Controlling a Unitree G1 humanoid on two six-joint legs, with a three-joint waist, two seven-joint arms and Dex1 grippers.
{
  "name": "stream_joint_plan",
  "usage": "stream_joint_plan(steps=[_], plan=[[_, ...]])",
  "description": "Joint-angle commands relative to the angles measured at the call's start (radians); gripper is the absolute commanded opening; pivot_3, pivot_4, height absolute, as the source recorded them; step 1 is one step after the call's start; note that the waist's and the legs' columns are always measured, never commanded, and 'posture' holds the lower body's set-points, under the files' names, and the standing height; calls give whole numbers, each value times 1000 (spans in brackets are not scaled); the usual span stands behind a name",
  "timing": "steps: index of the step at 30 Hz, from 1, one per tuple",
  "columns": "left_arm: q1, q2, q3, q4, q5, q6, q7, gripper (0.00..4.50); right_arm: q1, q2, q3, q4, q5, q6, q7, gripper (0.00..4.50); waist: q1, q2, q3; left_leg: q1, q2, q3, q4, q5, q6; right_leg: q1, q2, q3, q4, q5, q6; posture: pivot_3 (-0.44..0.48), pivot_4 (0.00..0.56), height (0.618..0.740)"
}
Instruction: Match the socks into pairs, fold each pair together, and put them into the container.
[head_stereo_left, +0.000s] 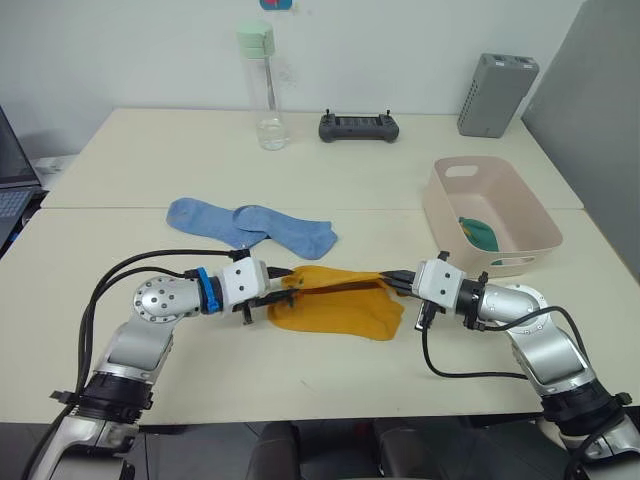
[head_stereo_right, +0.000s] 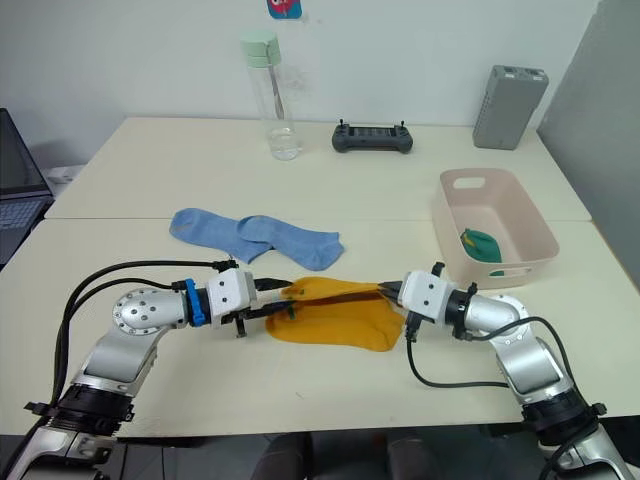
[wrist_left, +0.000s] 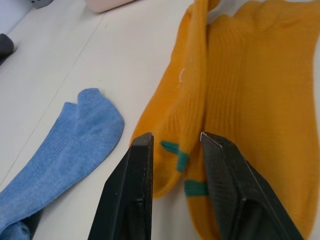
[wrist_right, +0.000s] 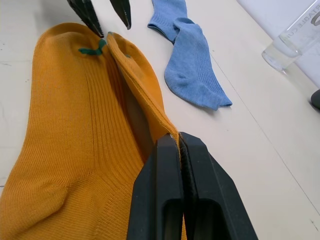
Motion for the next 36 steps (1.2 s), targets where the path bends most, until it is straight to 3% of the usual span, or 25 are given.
stream_joint_plan(steps=[1,8,11,16,26,29,36], plan=[[0,9,19,-42,-15,-19,3,1507,-4,6,-27,-36,20,4,-8,0,0,0,0,0,0,0,0,0,0,0,0,0,0,0,0,0,150,740],[30,26,24,-59,-7,-67,1,1507,-7,9,-26,-38,24,15,-8,0,-1,0,0,0,0,0,0,0,0,0,0,0,0,0,0,0,150,740],[25,15,23,-41,12,-103,29,2012,-12,8,-26,-39,26,18,-6,0,0,0,0,0,0,0,0,0,0,0,0,0,0,0,0,0,150,740],[6,15,-7,26,107,-220,82,3469,-13,4,-26,-43,26,22,-3,0,0,0,0,0,0,0,0,0,0,0,0,0,0,0,0,0,150,740],[-53,-4,-36,161,212,-325,182,3469,-17,1,-22,-51,21,33,-1,0,0,0,0,0,0,0,0,0,0,0,0,0,0,0,0,0,150,740],[-66,-7,-31,184,200,-329,189,2877,-15,-1,-20,-55,17,34,0,0,0,0,0,0,0,1,0,0,0,0,0,0,0,0,0,0,150,740],[-82,-9,-39,189,182,-358,182,744,-12,-2,-20,-57,18,36,1,0,0,0,0,0,0,1,0,0,0,0,0,0,0,0,0,0,150,740]])
